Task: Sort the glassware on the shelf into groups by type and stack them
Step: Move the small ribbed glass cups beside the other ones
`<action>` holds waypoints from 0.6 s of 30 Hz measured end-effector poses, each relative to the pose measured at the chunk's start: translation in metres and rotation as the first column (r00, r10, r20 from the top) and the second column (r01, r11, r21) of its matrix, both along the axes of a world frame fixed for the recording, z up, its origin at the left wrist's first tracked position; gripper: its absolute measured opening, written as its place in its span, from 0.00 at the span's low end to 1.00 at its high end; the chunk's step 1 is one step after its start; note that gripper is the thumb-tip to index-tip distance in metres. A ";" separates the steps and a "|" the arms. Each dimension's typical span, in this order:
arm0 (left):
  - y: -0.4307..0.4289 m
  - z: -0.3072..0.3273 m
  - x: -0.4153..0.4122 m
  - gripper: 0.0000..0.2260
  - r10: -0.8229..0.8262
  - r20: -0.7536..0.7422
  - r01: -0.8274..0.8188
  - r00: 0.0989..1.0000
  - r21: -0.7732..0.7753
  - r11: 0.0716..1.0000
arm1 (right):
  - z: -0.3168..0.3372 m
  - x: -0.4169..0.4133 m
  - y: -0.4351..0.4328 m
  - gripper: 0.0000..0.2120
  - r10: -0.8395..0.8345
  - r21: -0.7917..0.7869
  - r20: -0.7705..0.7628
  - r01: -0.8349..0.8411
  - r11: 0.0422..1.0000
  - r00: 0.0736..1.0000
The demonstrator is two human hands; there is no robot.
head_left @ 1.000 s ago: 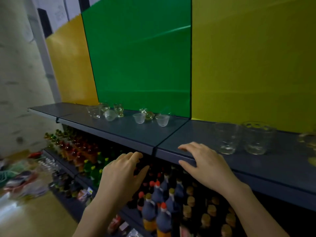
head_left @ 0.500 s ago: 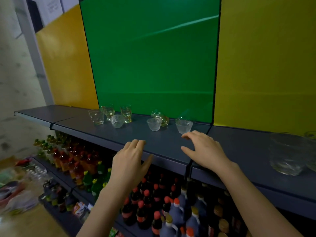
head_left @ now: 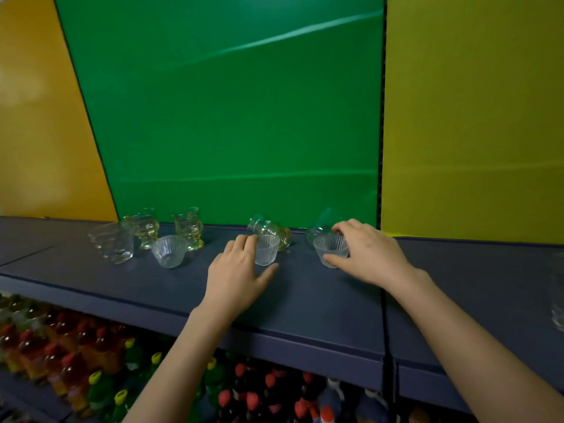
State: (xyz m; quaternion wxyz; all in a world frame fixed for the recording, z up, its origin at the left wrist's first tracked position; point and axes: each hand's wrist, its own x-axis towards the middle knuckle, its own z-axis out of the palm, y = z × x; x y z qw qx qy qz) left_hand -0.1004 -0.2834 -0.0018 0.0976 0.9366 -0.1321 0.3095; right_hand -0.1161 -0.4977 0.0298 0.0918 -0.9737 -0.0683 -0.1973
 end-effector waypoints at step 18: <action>0.026 0.001 0.086 0.37 -0.250 -0.344 0.172 0.905 -0.241 0.955 | -0.016 0.043 0.042 0.37 -0.364 0.003 -0.178 0.371 0.929 0.914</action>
